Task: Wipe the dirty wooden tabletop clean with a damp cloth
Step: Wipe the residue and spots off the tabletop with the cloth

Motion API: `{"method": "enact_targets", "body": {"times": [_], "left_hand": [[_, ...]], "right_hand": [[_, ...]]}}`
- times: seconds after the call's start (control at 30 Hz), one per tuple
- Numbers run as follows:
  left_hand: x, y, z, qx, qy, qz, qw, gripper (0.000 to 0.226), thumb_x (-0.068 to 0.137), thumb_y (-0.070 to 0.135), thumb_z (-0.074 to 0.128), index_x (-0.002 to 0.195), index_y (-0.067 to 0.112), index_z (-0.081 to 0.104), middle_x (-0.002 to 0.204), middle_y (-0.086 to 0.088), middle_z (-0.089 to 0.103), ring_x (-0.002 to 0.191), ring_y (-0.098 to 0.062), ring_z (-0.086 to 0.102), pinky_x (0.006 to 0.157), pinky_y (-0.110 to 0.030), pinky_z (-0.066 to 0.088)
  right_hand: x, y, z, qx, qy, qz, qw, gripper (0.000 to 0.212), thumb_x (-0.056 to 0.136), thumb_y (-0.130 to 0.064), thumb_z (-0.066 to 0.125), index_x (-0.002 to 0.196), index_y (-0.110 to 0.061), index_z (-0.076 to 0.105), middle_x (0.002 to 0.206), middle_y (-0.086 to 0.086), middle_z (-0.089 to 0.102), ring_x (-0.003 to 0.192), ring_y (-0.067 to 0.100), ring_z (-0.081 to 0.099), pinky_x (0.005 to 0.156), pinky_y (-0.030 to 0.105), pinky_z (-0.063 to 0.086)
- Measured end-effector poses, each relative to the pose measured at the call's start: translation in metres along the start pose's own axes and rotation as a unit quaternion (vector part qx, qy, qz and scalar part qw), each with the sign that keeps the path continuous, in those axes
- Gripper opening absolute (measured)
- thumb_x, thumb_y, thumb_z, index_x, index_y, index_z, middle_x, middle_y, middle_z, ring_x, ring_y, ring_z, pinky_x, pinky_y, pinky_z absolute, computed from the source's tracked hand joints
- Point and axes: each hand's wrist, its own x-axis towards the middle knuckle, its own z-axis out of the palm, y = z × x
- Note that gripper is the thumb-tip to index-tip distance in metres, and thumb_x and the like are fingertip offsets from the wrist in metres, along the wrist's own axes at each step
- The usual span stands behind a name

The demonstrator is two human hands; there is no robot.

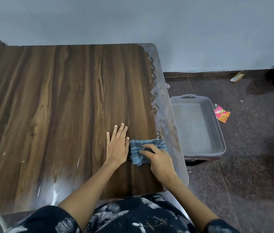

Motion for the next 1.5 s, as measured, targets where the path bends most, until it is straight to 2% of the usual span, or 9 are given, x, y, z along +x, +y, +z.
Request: {"method": "enact_targets", "body": {"times": [0.17,0.37,0.53,0.83,1.0,1.17,1.33,1.4,1.5], "left_hand": [[0.061,0.025,-0.003,0.016,-0.021,-0.009,1.000,0.050,0.100,0.029,0.028,0.147,0.017,0.017,0.157,0.005,0.009,0.144,-0.016,-0.001,0.116,-0.043,0.001],[0.140,0.039,-0.013,0.035,-0.036,-0.016,0.999,0.054,0.099,0.036,0.028,0.148,0.019,0.013,0.157,0.003,0.005,0.144,-0.019,-0.003,0.116,-0.044,0.001],[0.209,0.039,-0.018,0.051,-0.032,-0.013,0.998,0.057,0.098,0.043,0.029,0.148,0.022,0.012,0.157,0.003,0.003,0.144,-0.020,-0.004,0.115,-0.044,-0.001],[0.325,0.031,-0.027,0.073,0.008,0.012,0.997,0.057,0.097,0.047,0.026,0.148,0.022,0.014,0.157,-0.001,0.006,0.144,-0.023,-0.001,0.116,-0.038,0.002],[0.373,0.028,-0.031,0.108,0.000,-0.004,0.994,0.066,0.093,0.059,0.020,0.149,0.026,0.004,0.157,0.000,-0.003,0.144,-0.023,-0.007,0.116,-0.038,0.001],[0.401,0.034,-0.033,0.124,-0.005,-0.027,0.992,0.073,0.089,0.066,0.017,0.148,0.028,-0.002,0.157,-0.001,-0.006,0.144,-0.025,-0.009,0.116,-0.039,0.000],[0.398,0.034,-0.022,0.134,0.048,-0.021,0.990,0.073,0.089,0.067,0.013,0.148,0.026,0.000,0.157,-0.003,-0.003,0.144,-0.025,-0.008,0.116,-0.039,-0.001],[0.399,0.033,-0.021,0.126,0.057,-0.023,0.990,0.072,0.089,0.066,0.014,0.148,0.026,0.001,0.157,-0.003,-0.001,0.144,-0.025,-0.007,0.116,-0.039,-0.001],[0.399,0.034,-0.021,0.119,0.067,-0.022,0.990,0.068,0.092,0.062,0.015,0.148,0.026,0.004,0.157,-0.003,0.000,0.144,-0.025,-0.006,0.116,-0.039,0.000]], "right_hand": [[0.082,0.035,-0.019,0.001,-0.006,0.045,0.999,0.049,0.087,-0.010,0.048,0.132,-0.031,0.045,0.137,-0.002,0.039,0.122,0.018,0.045,0.093,0.032,0.035],[0.198,0.076,-0.041,0.018,-0.015,0.104,0.994,0.053,0.086,-0.006,0.049,0.131,-0.034,0.045,0.149,-0.002,0.027,0.134,0.020,0.033,0.105,0.044,0.031],[0.285,0.099,-0.054,0.026,-0.015,0.108,0.994,0.052,0.088,-0.004,0.045,0.131,-0.033,0.045,0.151,-0.002,0.027,0.140,0.018,0.021,0.109,0.046,0.023],[0.408,0.130,-0.060,0.050,0.025,0.105,0.993,0.050,0.085,-0.003,0.048,0.126,-0.030,0.050,0.148,0.000,0.034,0.137,0.022,0.030,0.109,0.047,0.022],[0.460,0.145,-0.059,0.046,0.030,0.115,0.992,0.050,0.085,-0.003,0.051,0.125,-0.032,0.050,0.147,-0.001,0.035,0.134,0.021,0.035,0.109,0.047,0.024],[0.497,0.152,-0.061,0.042,0.074,0.108,0.990,0.044,0.083,-0.006,0.051,0.117,-0.033,0.053,0.128,0.002,0.055,0.113,0.024,0.053,0.104,0.043,0.030],[0.530,0.153,-0.068,0.033,0.081,0.098,0.991,0.042,0.080,0.001,0.049,0.112,-0.026,0.050,0.115,0.004,0.059,0.097,0.029,0.058,0.100,0.047,0.034],[0.542,0.149,-0.069,0.019,0.071,0.091,0.993,0.043,0.080,0.001,0.047,0.116,-0.025,0.047,0.116,0.004,0.058,0.099,0.029,0.057,0.098,0.045,0.035],[0.545,0.142,-0.068,0.000,0.044,0.048,0.998,0.055,0.082,-0.001,0.046,0.129,-0.029,0.042,0.132,0.002,0.050,0.119,0.025,0.048,0.103,0.049,0.029]]}}
